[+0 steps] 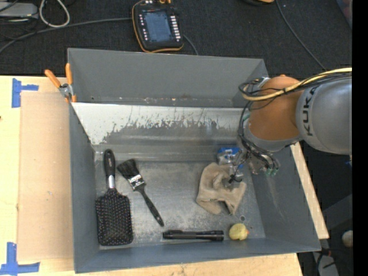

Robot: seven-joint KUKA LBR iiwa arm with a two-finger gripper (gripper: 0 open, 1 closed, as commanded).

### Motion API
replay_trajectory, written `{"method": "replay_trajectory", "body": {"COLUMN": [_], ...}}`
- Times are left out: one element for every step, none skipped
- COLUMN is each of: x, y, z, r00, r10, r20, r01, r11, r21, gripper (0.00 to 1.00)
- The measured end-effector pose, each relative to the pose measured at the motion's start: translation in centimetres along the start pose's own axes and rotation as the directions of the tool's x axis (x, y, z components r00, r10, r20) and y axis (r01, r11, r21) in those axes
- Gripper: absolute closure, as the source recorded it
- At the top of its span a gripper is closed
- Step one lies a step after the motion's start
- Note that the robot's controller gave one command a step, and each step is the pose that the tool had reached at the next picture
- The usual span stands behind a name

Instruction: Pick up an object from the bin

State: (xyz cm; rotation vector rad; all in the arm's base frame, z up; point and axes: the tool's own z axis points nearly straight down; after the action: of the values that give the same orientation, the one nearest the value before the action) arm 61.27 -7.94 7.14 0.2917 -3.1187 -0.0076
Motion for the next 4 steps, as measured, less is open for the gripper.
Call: {"method": "replay_trajectory", "body": {"x": [0.0, 0.0, 0.1, 0.1], "y": [0.0, 0.1, 0.1, 0.2], "z": [0.0, -1.0, -2.6, -4.9], "r00": [1.000, 1.000, 1.000, 1.000], "r10": [0.000, 0.000, 0.000, 0.000], "r20": [0.000, 0.001, 0.000, 0.000], "r01": [0.000, 0.000, 0.000, 0.000], "r11": [1.000, 1.000, 1.000, 1.000], "r21": [0.000, -0.001, -0.001, -0.002], "gripper": [1.00, 1.00, 1.00, 1.00]}}
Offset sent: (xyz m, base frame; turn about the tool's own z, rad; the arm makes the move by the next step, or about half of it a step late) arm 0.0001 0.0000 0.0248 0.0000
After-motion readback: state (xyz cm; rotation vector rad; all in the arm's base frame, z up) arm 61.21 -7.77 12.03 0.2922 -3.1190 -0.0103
